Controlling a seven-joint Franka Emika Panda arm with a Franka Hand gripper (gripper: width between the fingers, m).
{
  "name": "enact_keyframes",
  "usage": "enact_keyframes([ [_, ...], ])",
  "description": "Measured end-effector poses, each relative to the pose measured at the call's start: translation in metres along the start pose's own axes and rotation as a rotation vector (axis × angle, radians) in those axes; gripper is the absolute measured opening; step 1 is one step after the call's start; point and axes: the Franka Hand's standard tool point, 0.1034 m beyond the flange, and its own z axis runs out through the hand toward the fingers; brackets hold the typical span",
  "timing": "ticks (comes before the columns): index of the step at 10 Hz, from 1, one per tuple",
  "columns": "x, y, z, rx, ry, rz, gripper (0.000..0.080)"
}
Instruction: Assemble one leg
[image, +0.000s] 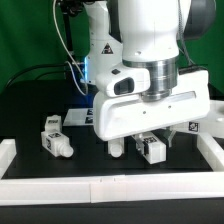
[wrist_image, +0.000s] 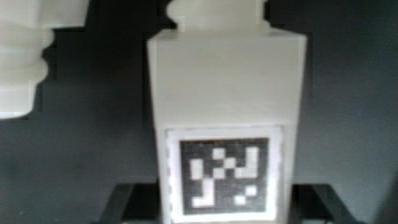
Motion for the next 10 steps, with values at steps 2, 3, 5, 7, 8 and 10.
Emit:
enact_keyframes([
  [2, 0.0, 0.0, 0.0, 0.0, 0.0, 0.0, 0.0285],
  [3, -0.001, -0.001, -0.002, 0.004, -0.011, 0.002, 0.0285],
  [5, -0.002, -0.003, -0.023, 0.01, -0.038, 0.007, 0.0285],
  [7, -0.019, 0.004, -0.058, 0.018, -0.089, 0.021, 0.0285],
  [8, -0.037, 0.008, -0.081, 0.015, -0.097, 0.024, 0.0285],
  [10, -0.092, 0.023, -0.09, -0.001, -0.085, 0.039, 0.0285],
])
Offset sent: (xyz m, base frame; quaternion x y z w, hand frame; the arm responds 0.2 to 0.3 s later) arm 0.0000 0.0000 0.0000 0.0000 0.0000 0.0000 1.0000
